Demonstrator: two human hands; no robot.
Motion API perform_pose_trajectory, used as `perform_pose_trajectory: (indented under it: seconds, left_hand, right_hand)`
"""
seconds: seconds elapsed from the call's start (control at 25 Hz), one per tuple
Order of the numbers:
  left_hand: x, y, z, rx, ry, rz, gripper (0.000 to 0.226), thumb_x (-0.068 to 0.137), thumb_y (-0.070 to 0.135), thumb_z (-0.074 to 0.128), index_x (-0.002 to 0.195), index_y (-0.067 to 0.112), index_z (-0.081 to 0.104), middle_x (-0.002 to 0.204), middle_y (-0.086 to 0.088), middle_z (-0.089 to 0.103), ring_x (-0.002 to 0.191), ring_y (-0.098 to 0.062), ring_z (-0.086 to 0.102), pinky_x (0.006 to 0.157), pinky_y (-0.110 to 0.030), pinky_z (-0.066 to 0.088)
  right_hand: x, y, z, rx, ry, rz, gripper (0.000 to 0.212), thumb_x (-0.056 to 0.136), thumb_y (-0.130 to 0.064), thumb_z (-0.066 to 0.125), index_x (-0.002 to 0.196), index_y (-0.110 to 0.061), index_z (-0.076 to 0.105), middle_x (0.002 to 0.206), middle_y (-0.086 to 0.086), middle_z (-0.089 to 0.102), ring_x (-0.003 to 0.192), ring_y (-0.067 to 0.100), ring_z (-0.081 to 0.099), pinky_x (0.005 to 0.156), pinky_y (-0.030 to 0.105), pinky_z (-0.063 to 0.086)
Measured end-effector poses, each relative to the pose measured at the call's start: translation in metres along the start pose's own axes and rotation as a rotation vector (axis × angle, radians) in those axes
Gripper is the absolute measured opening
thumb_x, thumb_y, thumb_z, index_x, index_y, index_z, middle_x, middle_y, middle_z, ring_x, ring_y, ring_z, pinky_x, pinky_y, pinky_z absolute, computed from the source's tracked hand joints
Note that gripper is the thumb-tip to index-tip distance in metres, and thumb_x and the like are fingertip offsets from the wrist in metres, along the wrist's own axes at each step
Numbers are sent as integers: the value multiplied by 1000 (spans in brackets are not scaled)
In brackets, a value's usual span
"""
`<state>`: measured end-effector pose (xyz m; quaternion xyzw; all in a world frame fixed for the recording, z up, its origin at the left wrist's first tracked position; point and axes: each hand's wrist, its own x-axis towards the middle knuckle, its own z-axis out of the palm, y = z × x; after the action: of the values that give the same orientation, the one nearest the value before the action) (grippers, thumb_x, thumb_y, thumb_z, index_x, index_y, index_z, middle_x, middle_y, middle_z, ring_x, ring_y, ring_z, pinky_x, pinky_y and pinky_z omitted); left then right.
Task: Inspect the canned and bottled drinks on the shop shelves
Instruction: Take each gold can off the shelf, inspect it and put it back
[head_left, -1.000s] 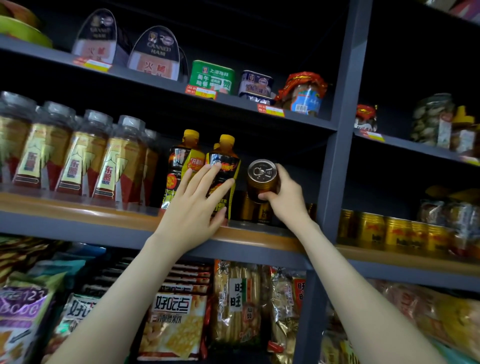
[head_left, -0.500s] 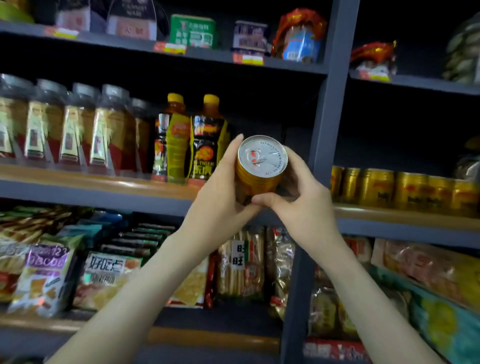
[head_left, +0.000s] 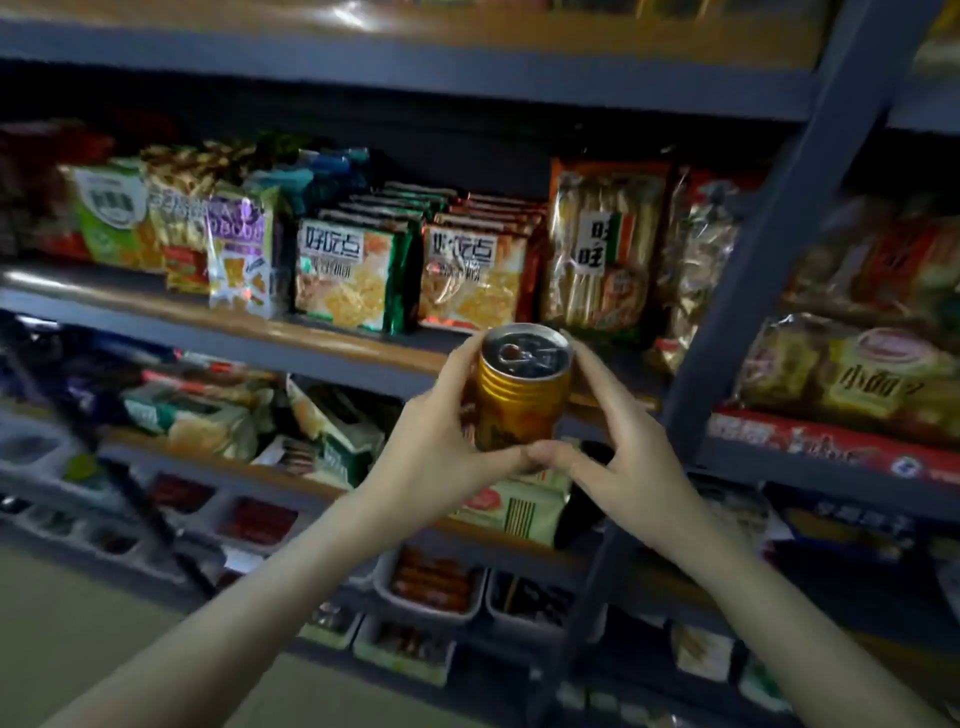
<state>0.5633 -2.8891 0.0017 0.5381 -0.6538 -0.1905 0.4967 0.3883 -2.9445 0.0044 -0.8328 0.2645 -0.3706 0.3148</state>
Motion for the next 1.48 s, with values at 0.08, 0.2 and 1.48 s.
perform_pose_trajectory:
  seconds: [0.08, 0.2, 1.48]
  left_hand:
    - [-11, -9, 1, -235, -23, -229, 86, 63, 41, 88, 135, 25, 45, 114, 6, 67, 102, -8, 67, 83, -27, 56]
    - [-21, -17, 6, -602, -73, -543, 67, 62, 32, 87, 121, 14, 58, 108, -9, 72, 99, -25, 70, 84, -43, 57]
    - [-37, -41, 26, -818, -174, -730, 70, 72, 28, 82, 131, 17, 45, 116, -18, 66, 98, -34, 70, 76, -46, 59]
  right_hand:
    - [-10, 15, 9, 30, -185, 27, 95, 74, -60, 69, 142, -62, 2, 153, -33, 9, 141, -9, 14, 112, 21, 28]
    - [-23, 27, 19, -114, -375, 11, 111, 73, -44, 77, 132, -71, -12, 146, -40, -23, 141, -11, -11, 114, 29, 20]
    - [-56, 41, 22, 232, -304, 322, 91, 69, -80, 56, 145, -52, 14, 153, -15, 30, 137, 0, 35, 109, 26, 37]
